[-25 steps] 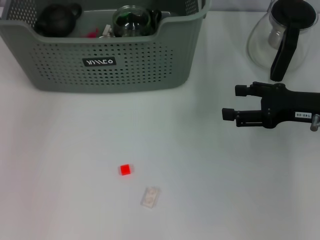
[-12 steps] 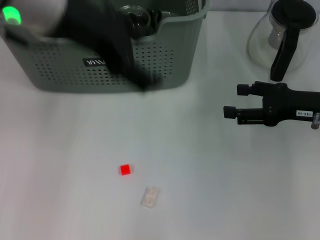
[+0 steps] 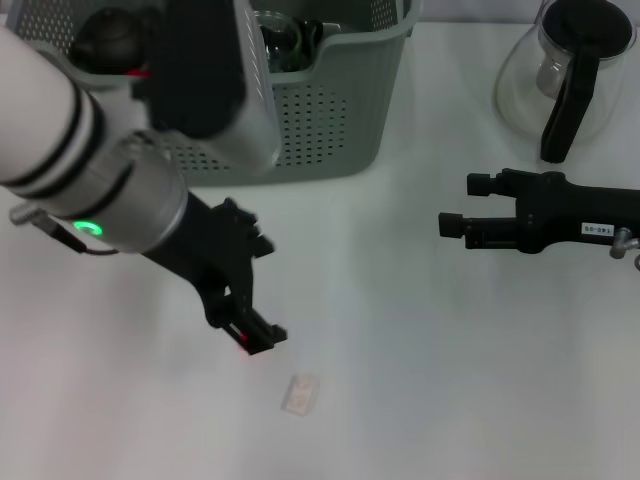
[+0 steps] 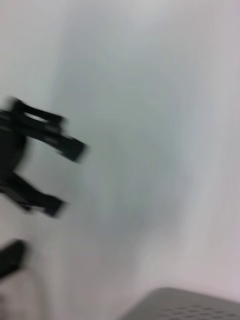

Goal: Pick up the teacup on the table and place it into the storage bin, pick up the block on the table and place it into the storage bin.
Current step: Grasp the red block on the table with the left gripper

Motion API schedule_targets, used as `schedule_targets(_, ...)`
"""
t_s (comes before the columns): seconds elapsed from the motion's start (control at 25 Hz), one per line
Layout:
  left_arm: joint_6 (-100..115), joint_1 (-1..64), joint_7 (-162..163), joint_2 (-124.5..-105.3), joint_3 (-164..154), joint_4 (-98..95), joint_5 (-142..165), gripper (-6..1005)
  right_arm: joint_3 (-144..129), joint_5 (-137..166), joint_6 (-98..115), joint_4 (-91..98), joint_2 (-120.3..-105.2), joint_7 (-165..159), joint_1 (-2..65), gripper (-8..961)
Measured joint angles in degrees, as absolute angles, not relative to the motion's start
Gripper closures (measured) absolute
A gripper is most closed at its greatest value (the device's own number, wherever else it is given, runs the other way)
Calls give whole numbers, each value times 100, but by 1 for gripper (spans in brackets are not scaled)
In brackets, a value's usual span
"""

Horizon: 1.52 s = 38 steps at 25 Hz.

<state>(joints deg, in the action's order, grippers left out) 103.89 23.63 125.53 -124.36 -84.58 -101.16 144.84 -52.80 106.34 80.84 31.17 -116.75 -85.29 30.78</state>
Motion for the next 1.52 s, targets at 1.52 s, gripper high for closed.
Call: schedule_targets(1.52,8832,2580,14001,-12463,-10986,-8401,16147,244,-5264,10599,7928,3116,-11703,-8472,3096,38)
